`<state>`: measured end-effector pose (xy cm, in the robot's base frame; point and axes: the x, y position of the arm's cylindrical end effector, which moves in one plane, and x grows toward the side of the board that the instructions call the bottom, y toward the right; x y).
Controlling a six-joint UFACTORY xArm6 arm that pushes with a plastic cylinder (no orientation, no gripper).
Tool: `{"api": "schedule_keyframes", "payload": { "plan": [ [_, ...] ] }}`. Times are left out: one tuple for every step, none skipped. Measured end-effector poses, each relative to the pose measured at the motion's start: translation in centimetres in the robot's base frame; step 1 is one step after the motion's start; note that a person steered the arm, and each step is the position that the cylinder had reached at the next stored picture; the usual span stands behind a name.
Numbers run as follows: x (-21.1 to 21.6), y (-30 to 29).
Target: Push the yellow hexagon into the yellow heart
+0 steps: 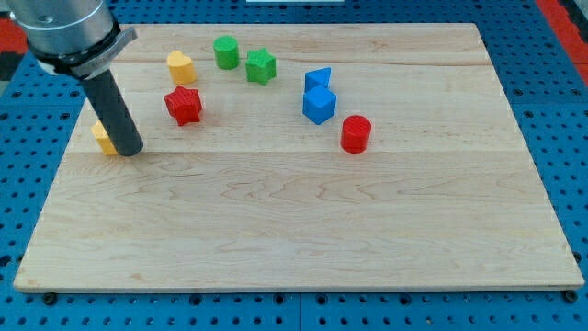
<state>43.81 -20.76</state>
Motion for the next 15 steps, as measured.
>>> {"api": "schedule_keyframes", "payload": {
  "plan": [
    [2.5, 0.7],
    [3.7, -0.9],
    [2.0, -4.5],
    [-2.0, -5.6],
    [-5.8, -5.5],
    [-5.5, -5.4],
    [-3.0, -4.6],
    [-3.1, -2.1],
    [-5.3, -0.8],
    [-8.1, -0.8],
    [-8.3, -0.8],
    [-8.3, -0.8],
    [-8.9, 0.3],
    [-8.9, 0.4],
    [-8.6, -2.2]
  ]
}}
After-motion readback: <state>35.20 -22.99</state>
